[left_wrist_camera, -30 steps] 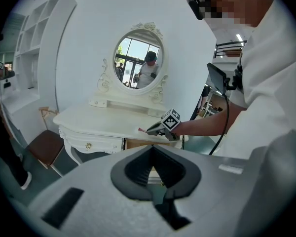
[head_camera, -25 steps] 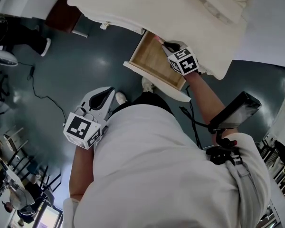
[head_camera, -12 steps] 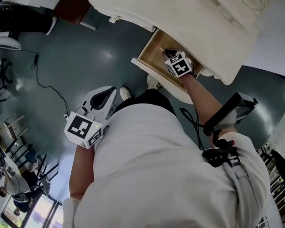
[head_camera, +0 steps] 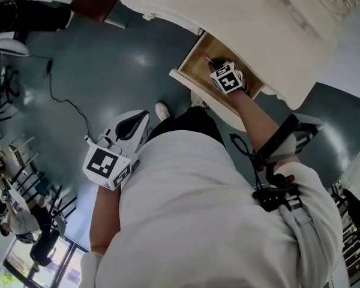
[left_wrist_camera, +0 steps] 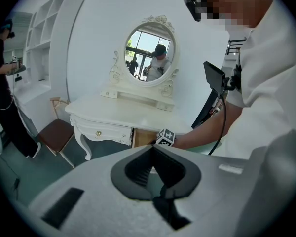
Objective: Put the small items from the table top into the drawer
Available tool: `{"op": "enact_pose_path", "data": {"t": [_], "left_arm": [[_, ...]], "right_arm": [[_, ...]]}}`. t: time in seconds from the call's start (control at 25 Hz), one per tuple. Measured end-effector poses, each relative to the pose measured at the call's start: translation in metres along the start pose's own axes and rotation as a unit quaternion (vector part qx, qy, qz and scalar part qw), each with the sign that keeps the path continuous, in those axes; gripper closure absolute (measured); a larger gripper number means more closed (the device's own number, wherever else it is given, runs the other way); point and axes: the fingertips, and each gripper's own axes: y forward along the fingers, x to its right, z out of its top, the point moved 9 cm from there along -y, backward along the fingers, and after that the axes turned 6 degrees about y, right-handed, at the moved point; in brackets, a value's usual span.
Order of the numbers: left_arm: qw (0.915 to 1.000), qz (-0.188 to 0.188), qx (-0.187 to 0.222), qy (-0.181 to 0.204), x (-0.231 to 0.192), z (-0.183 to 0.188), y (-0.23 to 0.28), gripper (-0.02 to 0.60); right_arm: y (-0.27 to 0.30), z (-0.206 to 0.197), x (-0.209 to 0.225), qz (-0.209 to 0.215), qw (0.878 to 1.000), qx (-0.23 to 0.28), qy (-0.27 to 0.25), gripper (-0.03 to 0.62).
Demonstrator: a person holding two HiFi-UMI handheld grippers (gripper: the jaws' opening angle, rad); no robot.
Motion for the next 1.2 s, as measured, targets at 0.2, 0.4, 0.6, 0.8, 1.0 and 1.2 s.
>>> {"op": "enact_pose_path", "data": {"t": [0.2,0.4,0.6,0.8,1.0,1.2], "left_arm": [[1.0000,-0.004,-0.006,-0.004,-0.001,0.003,0.011,0.578],[0.9999,-0.003,-0.010,-0.006,-0.001,0.004,0.016,0.578],[0.9999,-0.003,-0.009,-0.007,-0.001,0.007,0.016,0.578],[0.9999,-0.001,-0.010,-0.007,-0.001,0.009,0.016,0.578],[0.9999,-0.005,-0.008,-0.004,-0.004,0.008,0.015,0.578],[0.9995,-0.024,0.006,0.020,-0.007,0.008,0.007,0.578]], "right_arm": [[0.010,-0.004,0.005,0.005,1.000,-0.008,-0.009,0.549],[0.013,-0.006,0.005,0.005,1.000,-0.008,-0.020,0.548],[0.012,-0.006,0.000,0.004,0.999,-0.005,-0.042,0.545],[0.011,-0.006,-0.002,0.008,0.998,-0.004,-0.061,0.517],[0.007,-0.006,-0.003,0.000,0.997,0.002,-0.072,0.485],[-0.016,-0.004,-0.005,-0.025,0.997,0.014,-0.070,0.480]]}}
